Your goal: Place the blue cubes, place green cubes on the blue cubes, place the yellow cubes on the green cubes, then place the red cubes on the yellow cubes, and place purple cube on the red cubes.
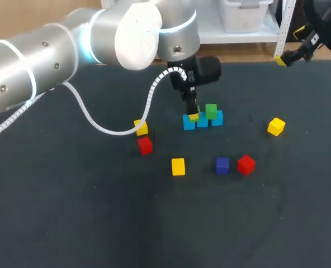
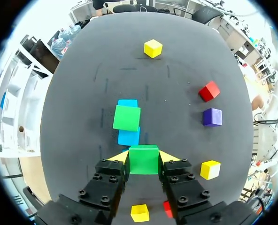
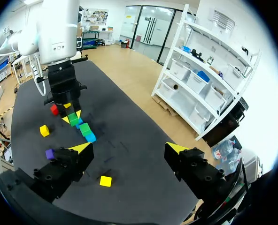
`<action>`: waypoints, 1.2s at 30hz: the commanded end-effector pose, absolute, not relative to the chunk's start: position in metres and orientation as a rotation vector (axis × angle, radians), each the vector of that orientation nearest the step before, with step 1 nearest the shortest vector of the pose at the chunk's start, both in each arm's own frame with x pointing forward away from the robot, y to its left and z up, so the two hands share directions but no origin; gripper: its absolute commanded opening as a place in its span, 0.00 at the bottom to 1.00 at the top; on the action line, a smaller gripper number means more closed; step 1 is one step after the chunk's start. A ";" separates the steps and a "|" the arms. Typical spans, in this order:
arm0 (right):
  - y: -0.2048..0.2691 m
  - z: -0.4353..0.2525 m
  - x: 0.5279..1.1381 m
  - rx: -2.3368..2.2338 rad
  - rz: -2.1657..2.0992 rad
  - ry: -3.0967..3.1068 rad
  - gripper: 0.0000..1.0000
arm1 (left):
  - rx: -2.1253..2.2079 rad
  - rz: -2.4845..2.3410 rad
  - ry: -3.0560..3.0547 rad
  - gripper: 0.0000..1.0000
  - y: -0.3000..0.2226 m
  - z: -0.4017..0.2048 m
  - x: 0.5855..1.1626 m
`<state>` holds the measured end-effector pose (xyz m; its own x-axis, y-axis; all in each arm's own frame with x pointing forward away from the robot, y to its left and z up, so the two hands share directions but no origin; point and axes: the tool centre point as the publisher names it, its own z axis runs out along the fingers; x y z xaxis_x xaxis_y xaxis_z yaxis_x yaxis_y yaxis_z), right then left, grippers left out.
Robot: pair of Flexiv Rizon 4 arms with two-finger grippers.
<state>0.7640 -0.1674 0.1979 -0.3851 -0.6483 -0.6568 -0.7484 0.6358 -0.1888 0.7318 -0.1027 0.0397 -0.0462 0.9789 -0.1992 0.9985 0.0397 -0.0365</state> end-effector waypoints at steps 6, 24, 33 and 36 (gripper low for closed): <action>-0.167 0.198 0.764 -1.085 0.179 2.137 1.00 | 2.080 -0.231 2.194 0.00 -0.106 0.034 0.742; -0.167 0.198 0.764 -1.085 0.179 2.137 1.00 | 2.071 -0.230 2.199 0.00 -0.106 0.030 0.749; -0.167 0.198 0.764 -1.085 0.179 2.137 1.00 | 2.072 -0.228 2.210 0.05 -0.103 0.026 0.751; -0.167 0.198 0.764 -1.085 0.179 2.137 1.00 | 2.067 -0.230 2.212 0.07 -0.103 0.025 0.752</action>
<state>0.7640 -0.1674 0.1979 -0.3851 -0.6483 -0.6568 -0.7484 0.6359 -0.1888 0.7481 -0.1023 0.0260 -0.0705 0.9807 -0.1821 0.9973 0.0656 -0.0328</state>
